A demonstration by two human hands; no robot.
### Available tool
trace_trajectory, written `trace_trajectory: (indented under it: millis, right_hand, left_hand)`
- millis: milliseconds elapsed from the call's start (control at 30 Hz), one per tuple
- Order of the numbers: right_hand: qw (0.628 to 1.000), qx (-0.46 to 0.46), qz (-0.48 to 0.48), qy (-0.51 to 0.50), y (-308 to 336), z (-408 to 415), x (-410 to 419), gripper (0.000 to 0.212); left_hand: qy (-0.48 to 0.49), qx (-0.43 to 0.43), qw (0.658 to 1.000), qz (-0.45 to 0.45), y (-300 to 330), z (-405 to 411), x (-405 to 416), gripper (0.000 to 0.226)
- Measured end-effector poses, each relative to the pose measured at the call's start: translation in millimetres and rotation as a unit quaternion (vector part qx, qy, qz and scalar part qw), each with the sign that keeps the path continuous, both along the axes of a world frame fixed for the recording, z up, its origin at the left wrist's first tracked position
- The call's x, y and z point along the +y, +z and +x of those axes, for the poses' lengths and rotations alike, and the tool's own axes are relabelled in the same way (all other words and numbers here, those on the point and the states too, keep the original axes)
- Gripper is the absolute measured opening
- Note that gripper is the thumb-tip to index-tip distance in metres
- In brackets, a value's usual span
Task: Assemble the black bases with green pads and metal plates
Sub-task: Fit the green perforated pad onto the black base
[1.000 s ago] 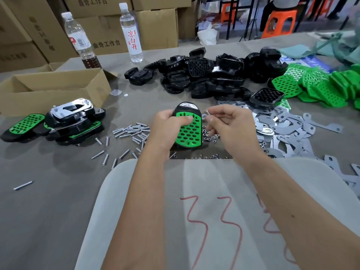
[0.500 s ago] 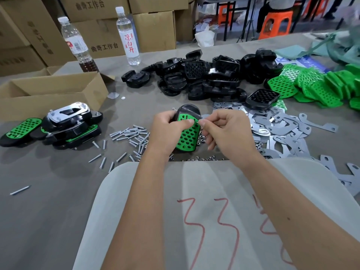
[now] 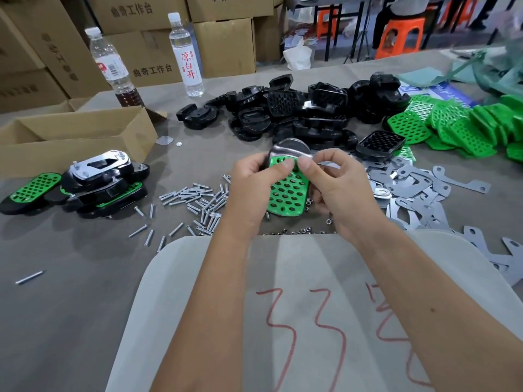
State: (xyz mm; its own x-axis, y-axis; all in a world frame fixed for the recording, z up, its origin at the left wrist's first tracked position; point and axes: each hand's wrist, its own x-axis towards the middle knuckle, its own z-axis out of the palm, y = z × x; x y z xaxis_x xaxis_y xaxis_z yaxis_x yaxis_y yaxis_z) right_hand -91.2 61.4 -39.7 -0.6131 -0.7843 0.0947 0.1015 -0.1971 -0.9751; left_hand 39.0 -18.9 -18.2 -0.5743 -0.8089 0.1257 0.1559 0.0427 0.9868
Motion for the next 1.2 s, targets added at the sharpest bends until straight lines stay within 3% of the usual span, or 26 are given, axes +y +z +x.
trace_trajectory:
  millis: [167,233,300,400,467,667,800,933,1033,1200]
  right_hand:
    - [1.0,-0.003,-0.009,-0.013,-2.1,-1.0,-2.8,0.033]
    - [0.998,-0.044,-0.01,-0.045,-2.4,-4.9,-4.4,0.035]
    - [0.996,-0.061,-0.009,-0.066,-2.9,-8.4,-4.5,0.037]
    - [0.995,-0.022,0.0,-0.096,-5.7,-10.5,-4.4,0.035]
    - [0.993,0.026,0.02,-0.112,-8.2,-8.6,-5.9,0.032]
    - [0.989,0.073,0.066,-0.107,-13.1,-8.2,-7.6,0.032]
    - [0.989,0.077,0.079,-0.101,-15.2,-7.3,-8.7,0.033]
    - [0.989,0.073,0.075,-0.105,-16.1,-8.3,-9.5,0.033]
    - [0.989,0.073,0.078,-0.107,-17.0,-9.0,-10.4,0.034]
    - [0.986,0.088,0.084,-0.113,-19.2,-9.5,-12.0,0.036]
  left_hand:
    - [0.011,-0.009,0.999,0.049,1.3,3.6,-8.0,0.041]
    - [0.06,-0.029,0.998,0.008,1.5,15.0,-21.7,0.045]
    - [0.102,-0.171,0.973,-0.118,-1.2,29.9,-37.4,0.035]
    - [0.06,-0.422,0.876,-0.226,-8.8,40.4,-40.3,0.033]
    - [0.045,-0.473,0.844,-0.249,-12.2,36.3,-36.3,0.035]
    - [0.074,-0.479,0.838,-0.252,-13.6,24.8,-32.5,0.018]
    - [0.084,-0.475,0.834,-0.268,-16.9,24.5,-33.0,0.021]
    - [0.167,-0.364,0.892,-0.212,-16.2,25.8,-38.6,0.026]
    - [0.174,-0.224,0.953,-0.105,-11.4,23.4,-36.7,0.022]
    - [0.117,-0.143,0.973,-0.136,-8.7,16.6,-28.2,0.019]
